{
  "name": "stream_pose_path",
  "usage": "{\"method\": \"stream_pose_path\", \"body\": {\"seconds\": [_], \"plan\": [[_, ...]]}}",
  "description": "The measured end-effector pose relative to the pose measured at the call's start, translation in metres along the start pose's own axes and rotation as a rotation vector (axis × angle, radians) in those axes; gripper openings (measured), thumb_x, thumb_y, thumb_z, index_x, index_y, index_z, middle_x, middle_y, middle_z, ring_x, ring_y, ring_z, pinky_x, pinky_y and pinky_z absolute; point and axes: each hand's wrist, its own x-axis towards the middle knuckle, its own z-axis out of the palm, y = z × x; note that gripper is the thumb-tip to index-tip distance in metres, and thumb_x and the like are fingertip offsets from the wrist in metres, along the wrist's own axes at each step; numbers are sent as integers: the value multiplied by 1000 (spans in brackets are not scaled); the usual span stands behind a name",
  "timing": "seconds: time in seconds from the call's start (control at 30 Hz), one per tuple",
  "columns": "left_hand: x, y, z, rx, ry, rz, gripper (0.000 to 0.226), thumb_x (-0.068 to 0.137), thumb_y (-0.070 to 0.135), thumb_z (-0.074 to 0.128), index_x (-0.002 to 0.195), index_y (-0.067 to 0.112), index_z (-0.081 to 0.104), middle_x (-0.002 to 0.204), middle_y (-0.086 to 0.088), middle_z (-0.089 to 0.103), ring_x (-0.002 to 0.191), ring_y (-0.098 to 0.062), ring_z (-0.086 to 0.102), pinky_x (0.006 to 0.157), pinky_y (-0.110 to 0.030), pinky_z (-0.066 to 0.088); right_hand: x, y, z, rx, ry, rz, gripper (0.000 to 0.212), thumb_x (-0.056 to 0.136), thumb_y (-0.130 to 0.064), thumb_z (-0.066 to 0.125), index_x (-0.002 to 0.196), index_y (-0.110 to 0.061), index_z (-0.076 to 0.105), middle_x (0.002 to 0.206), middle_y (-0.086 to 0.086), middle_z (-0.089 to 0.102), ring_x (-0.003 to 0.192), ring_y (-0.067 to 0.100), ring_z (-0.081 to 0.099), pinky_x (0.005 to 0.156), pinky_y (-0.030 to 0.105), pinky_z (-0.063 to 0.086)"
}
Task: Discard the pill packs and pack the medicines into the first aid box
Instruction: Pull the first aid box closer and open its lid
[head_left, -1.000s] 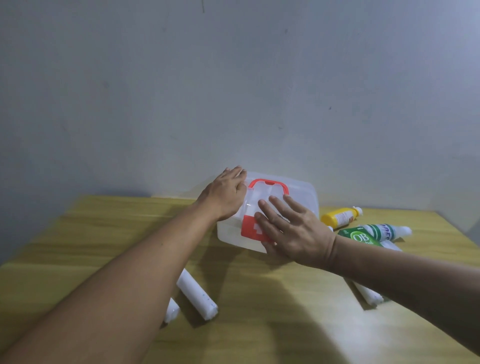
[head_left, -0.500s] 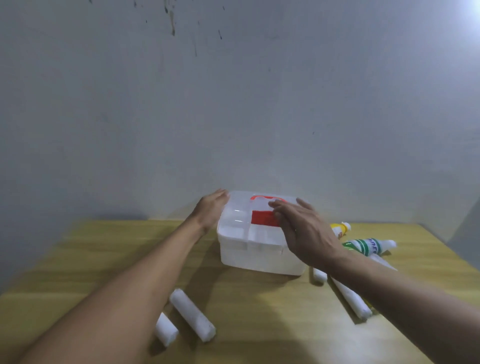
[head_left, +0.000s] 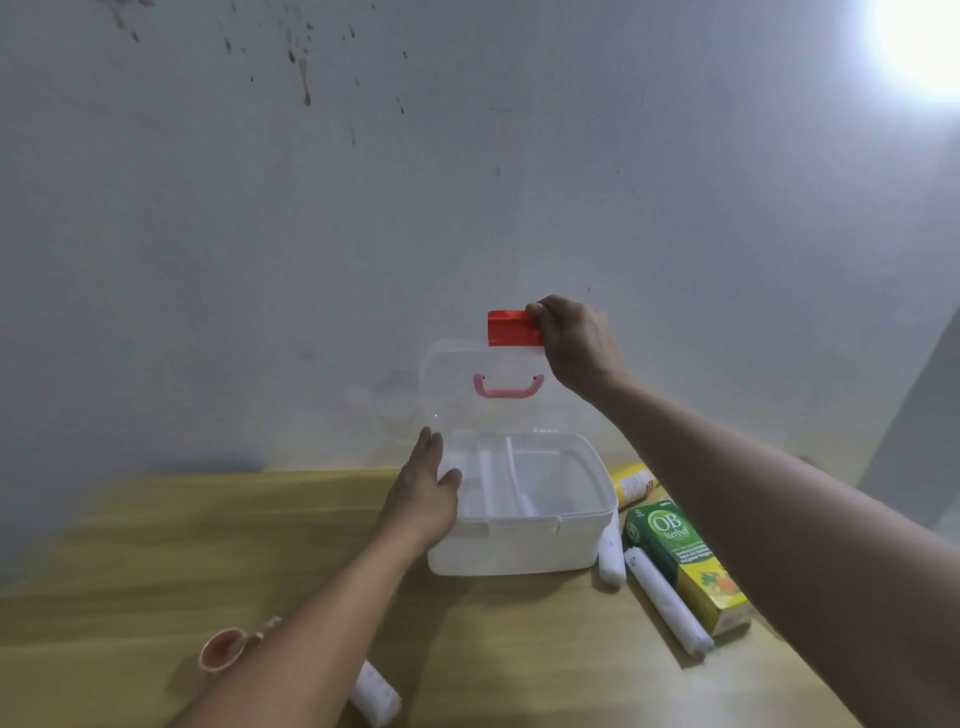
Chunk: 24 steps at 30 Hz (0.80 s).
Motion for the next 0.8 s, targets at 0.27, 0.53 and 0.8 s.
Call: {"method": "stream_pose_path", "body": {"seconds": [0.27,0.53,0.8], "plan": [[2,-15,3,180,-12,45,57,101,34,34,153,23,11,161,16,0,148,-18,17,119,-38,20,27,-2,18,-174,48,89,56,93,-58,45,68,-9,57,64,6,56,61,25,49,52,30,31],[-2,-14,3,194,34,80,61,100,42,35,152,20,15,162,9,7,148,-16,14,119,-38,17,22,14,23,-121,-30,49,44,98,-44,46,104,-7,68,106,15,70,94,33,63,76,36,51],[-4,-6,0,294,88,138,60,98,45,36,149,14,25,160,-1,20,147,-19,19,120,-40,19,-3,27,-3,-118,-2,42,39,96,-40,50,121,-12,60,126,9,62,117,27,53,94,38,42]]}}
